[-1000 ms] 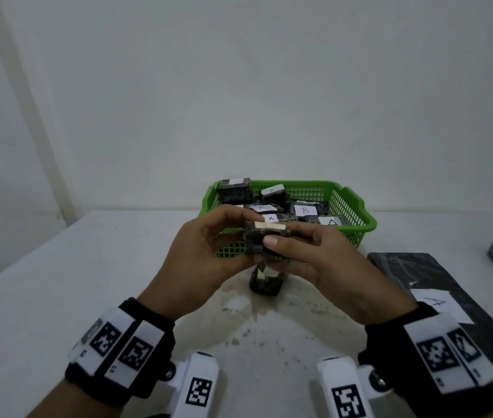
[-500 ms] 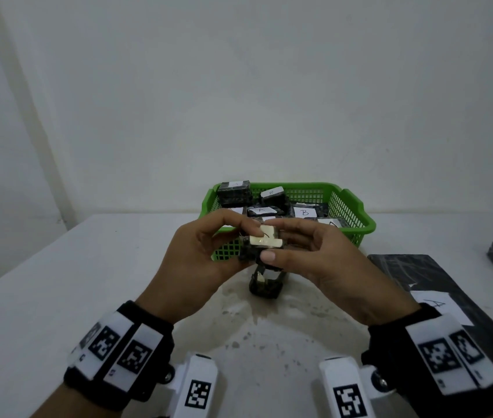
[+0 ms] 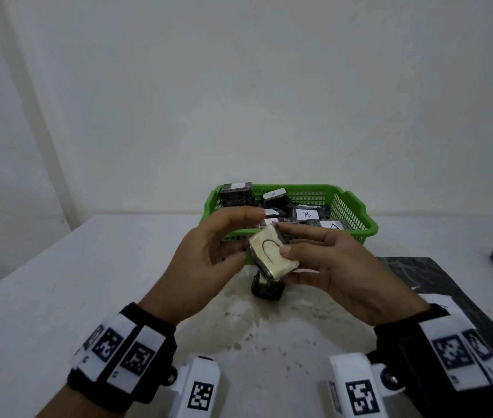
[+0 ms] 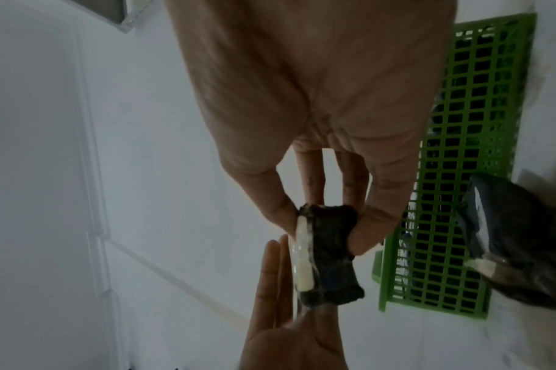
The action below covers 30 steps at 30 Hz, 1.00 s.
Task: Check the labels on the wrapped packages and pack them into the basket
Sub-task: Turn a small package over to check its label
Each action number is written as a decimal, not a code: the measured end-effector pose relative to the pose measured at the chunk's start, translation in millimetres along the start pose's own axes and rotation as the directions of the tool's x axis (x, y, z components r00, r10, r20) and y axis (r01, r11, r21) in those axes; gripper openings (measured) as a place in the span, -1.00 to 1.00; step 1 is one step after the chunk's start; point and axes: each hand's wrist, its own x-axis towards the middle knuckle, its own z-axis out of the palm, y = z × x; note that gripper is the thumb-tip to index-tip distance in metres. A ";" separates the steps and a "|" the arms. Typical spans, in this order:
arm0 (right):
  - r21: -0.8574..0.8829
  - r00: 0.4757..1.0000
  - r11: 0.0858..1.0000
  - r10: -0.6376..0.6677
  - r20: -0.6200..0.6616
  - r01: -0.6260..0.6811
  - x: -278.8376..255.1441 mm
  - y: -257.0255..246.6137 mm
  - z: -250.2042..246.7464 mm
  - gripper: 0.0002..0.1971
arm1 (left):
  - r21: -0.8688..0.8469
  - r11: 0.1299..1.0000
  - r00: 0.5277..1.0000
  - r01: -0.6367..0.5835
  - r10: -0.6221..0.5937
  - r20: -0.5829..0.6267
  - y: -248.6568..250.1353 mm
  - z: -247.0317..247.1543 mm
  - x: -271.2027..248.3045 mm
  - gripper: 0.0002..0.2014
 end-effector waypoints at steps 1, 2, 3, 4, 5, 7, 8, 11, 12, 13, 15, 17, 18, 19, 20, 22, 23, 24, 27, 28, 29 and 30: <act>-0.032 1.000 0.999 -0.005 0.002 0.005 -0.4 -0.1 -0.6 -0.61 | -0.015 0.998 0.998 0.066 -0.066 -0.012 2.5 1.5 0.5 -0.59; -0.056 1.000 0.998 -0.012 0.002 0.012 -0.9 -0.3 -0.5 -0.60 | -0.005 0.992 0.992 0.124 -0.124 -0.028 3.6 2.9 1.0 -0.62; -0.070 1.000 0.997 -0.024 0.001 0.024 -0.7 0.0 -0.5 -0.59 | 0.020 0.986 0.986 0.164 -0.163 -0.046 4.1 4.7 1.2 -0.63; -0.070 0.999 0.997 -0.035 -0.004 0.034 0.3 1.0 0.0 -0.59 | 0.052 0.981 0.981 0.185 -0.181 -0.071 3.0 6.3 1.7 -0.65; -0.069 0.999 0.997 -0.042 -0.011 0.041 1.5 2.1 1.1 -0.59 | 0.069 0.979 0.977 0.194 -0.186 -0.104 2.3 8.1 1.9 -0.71; -0.061 0.999 0.998 -0.037 -0.015 0.036 2.7 4.9 4.1 -0.57 | 0.055 0.979 0.967 0.194 -0.181 -0.181 0.2 11.0 2.0 -0.79; -0.053 1.000 0.998 -0.025 -0.013 0.024 2.6 6.7 6.1 -0.52 | 0.028 0.981 0.959 0.193 -0.183 -0.215 -1.1 12.2 2.4 -0.81; -0.019 0.999 1.000 -0.008 -0.046 0.007 3.1 11.0 12.0 -0.51 | -0.088 0.974 0.939 0.210 -0.226 -0.258 1.6 15.4 4.4 -0.82; 0.002 0.997 1.000 -0.021 -0.070 0.021 4.0 11.7 13.1 -0.57 | -0.119 0.969 0.934 0.216 -0.241 -0.263 3.4 15.8 4.7 -0.81; 0.024 0.995 0.999 -0.031 -0.097 0.033 5.1 11.9 12.8 -0.61 | -0.141 0.964 0.929 0.224 -0.255 -0.267 5.8 15.9 5.2 -0.79; 0.041 0.989 0.998 -0.036 -0.142 0.042 7.0 11.2 9.5 -0.61 | -0.167 0.955 0.919 0.245 -0.283 -0.273 8.2 16.1 6.6 -0.77; 0.029 0.988 0.999 -0.027 -0.149 0.032 8.2 8.8 5.9 -0.61 | -0.167 0.947 0.910 0.276 -0.313 -0.272 10.4 16.6 10.3 -0.78; 0.017 0.989 1.000 -0.017 -0.149 0.020 9.8 7.1 4.7 -0.61 | -0.157 0.942 0.905 0.298 -0.331 -0.268 10.3 15.7 13.7 -0.78; 0.000 0.988 1.000 -0.007 -0.151 0.007 12.2 5.6 3.2 -0.62 | -0.147 0.934 0.899 0.326 -0.354 -0.256 10.7 14.0 18.1 -0.78; -0.017 0.988 1.000 -0.001 -0.155 -0.002 15.1 3.0 1.6 -0.63 | -0.140 0.925 0.895 0.353 -0.378 -0.238 10.6 11.0 23.6 -0.79; -0.043 0.985 0.999 0.004 -0.172 -0.011 25.2 -3.1 -3.0 -0.65 | -0.087 0.913 0.892 0.398 -0.408 -0.196 9.3 1.5 36.6 -0.82; -0.056 0.982 0.998 0.003 -0.187 -0.014 31.9 -6.9 -5.7 -0.64 | -0.020 0.914 0.894 0.406 -0.402 -0.196 6.7 -4.9 44.4 -0.84; -0.068 0.978 0.997 0.005 -0.207 -0.019 39.4 -11.5 -8.4 -0.64 | 0.057 0.913 0.896 0.404 -0.383 -0.225 2.3 -12.3 53.1 -0.86; -0.105 0.960 0.993 0.029 -0.278 -0.061 68.3 -22.3 -18.6 -0.70 | 0.210 0.863 0.850 0.460 -0.360 -0.384 -19.3 -36.0 81.9 -0.88; -0.132 0.956 0.988 0.041 -0.289 -0.082 78.6 -24.3 -21.5 -0.72 | 0.249 0.825 0.825 0.507 -0.382 -0.416 -29.5 -43.7 91.7 -0.85; -0.158 0.954 0.981 0.058 -0.293 -0.108 89.1 -24.9 -24.3 -0.73 | 0.282 0.782 0.803 0.556 -0.417 -0.427 -39.5 -50.3 100.7 -0.78; -0.179 0.952 0.975 0.078 -0.296 -0.135 99.3 -24.2 -26.4 -0.74 | 0.318 0.733 0.782 0.601 -0.458 -0.423 -49.6 -55.8 108.4 -0.69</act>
